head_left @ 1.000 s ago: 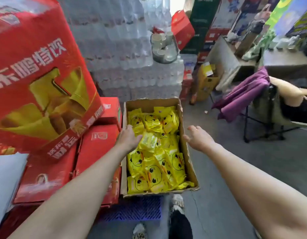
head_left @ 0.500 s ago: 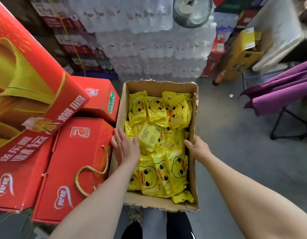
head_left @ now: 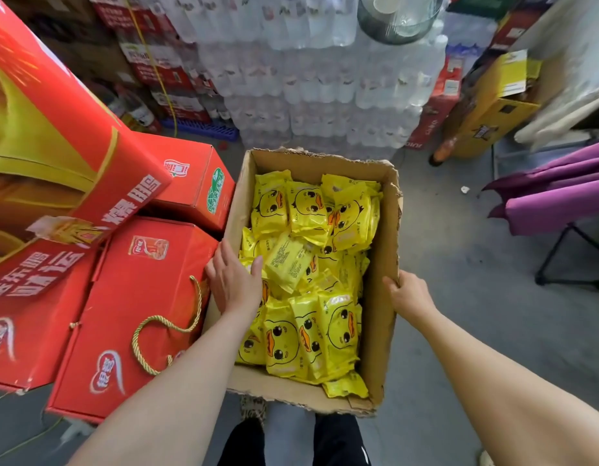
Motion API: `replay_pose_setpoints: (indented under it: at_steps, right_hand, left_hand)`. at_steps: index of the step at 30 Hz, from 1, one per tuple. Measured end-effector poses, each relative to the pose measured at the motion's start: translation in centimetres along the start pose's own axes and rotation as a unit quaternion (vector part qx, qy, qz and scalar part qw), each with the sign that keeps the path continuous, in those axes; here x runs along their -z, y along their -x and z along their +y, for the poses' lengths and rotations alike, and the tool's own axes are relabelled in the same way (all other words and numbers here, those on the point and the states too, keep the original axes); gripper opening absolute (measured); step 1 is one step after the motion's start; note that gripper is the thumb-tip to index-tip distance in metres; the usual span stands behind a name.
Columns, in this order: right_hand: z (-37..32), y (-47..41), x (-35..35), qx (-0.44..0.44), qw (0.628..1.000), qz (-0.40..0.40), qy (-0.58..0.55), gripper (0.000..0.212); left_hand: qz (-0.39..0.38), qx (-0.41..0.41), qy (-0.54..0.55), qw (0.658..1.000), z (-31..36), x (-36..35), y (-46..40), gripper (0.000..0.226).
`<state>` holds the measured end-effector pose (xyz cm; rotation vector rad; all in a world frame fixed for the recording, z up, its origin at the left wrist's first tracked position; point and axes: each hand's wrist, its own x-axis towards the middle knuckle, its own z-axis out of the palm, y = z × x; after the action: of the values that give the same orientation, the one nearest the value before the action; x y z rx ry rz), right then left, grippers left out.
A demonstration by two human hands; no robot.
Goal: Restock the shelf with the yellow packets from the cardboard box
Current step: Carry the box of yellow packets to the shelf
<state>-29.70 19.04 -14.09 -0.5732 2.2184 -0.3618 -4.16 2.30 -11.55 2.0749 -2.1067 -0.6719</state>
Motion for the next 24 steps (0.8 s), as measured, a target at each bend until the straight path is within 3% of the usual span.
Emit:
replay_pose_setpoints:
  at_steps: [6,11,15,19,24]
  right_hand:
    - [-0.4,-0.9,1.3,-0.003,1.000,0.010,0.009,0.022]
    - [-1.2,-1.3,1.9,-0.012,1.000,0.009,0.000,0.020]
    - [-1.2,-0.8,1.5,-0.020,0.999,0.012,-0.034,0.028]
    - [-1.6,-0.3,0.7,-0.016,0.996,0.029,-0.089,0.031]
    - [-1.6,-0.9,-0.2,-0.046,0.993,0.039,-0.097,0.032]
  left_hand:
    - [0.004,0.021,-0.030,0.999,0.2,-0.1,0.0,0.088]
    - [-0.003,0.050,-0.036,0.998,0.7,-0.3,-0.4,0.060]
    - [-0.005,0.047,0.010,0.999,0.3,-1.0,-0.5,0.057]
    - [-0.035,0.052,0.078,0.995,-1.0,-1.4,-0.8,0.056]
    - [-0.117,0.145,0.060,0.981,-3.4,-1.3,-1.5,0.052]
